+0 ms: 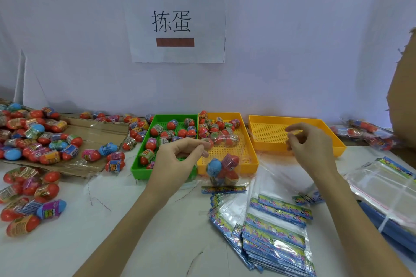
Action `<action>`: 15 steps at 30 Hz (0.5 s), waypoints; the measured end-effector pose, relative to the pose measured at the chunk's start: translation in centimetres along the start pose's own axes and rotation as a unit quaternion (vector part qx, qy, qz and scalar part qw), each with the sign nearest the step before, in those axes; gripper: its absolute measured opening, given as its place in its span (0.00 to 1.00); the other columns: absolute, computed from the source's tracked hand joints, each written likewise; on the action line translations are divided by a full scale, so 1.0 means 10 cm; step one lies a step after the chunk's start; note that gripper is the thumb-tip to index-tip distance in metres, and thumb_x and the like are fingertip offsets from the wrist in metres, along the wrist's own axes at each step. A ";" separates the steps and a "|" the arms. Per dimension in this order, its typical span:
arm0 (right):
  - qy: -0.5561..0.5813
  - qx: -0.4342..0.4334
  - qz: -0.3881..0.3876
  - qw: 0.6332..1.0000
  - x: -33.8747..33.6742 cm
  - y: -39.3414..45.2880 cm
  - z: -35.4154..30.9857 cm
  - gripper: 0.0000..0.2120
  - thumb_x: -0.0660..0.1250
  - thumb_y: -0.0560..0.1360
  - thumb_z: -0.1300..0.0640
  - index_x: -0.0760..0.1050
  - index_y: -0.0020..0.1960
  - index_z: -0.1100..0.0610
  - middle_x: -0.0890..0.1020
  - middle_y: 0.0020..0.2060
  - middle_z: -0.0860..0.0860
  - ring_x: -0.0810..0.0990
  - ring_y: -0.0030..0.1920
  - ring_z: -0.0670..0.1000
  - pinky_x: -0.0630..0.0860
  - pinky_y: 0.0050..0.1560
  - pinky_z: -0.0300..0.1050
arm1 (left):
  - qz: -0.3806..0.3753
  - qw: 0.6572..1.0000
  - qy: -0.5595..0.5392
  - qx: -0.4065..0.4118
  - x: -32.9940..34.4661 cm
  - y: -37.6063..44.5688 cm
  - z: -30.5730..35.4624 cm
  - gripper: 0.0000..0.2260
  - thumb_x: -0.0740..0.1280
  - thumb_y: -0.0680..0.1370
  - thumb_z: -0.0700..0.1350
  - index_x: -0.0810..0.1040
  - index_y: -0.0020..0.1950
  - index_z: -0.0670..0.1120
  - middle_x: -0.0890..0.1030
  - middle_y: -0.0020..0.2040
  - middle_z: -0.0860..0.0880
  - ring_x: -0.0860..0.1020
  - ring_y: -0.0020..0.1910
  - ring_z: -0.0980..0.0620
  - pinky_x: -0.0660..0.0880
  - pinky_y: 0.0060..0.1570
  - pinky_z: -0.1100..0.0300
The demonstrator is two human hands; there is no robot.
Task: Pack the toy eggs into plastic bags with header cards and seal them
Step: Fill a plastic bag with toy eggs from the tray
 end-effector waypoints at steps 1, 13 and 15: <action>-0.008 -0.012 -0.008 1.000 -0.01 0.00 -0.04 0.11 0.66 0.80 0.66 0.85 0.52 0.56 0.86 0.45 0.54 0.83 0.45 0.55 0.79 0.53 0.52 | -0.001 1.000 -0.002 0.002 0.00 0.00 0.00 0.07 0.70 0.81 0.39 0.87 0.54 0.48 0.88 0.43 0.54 0.85 0.46 0.57 0.79 0.49 0.68; 0.095 -0.037 -0.112 0.989 -0.08 0.00 -0.15 0.11 0.65 0.83 0.52 0.86 0.52 0.52 0.87 0.42 0.42 0.85 0.48 0.43 0.80 0.51 0.43 | -0.005 1.000 0.000 0.010 0.00 -0.01 0.01 0.08 0.70 0.81 0.38 0.87 0.54 0.49 0.88 0.44 0.55 0.85 0.46 0.58 0.79 0.47 0.68; 0.142 -0.005 -0.130 0.981 -0.07 0.01 -0.12 0.09 0.66 0.83 0.55 0.85 0.54 0.55 0.88 0.38 0.47 0.87 0.39 0.49 0.84 0.43 0.48 | -0.004 1.000 0.002 0.009 0.00 -0.01 0.01 0.08 0.70 0.81 0.38 0.87 0.54 0.49 0.88 0.44 0.55 0.85 0.46 0.57 0.79 0.48 0.67</action>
Point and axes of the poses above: each hand's wrist, its own y-axis towards the middle knuckle, its own x-axis out of the palm, z = x × y, the point moved 1 cm from there along y, towards the middle knuckle
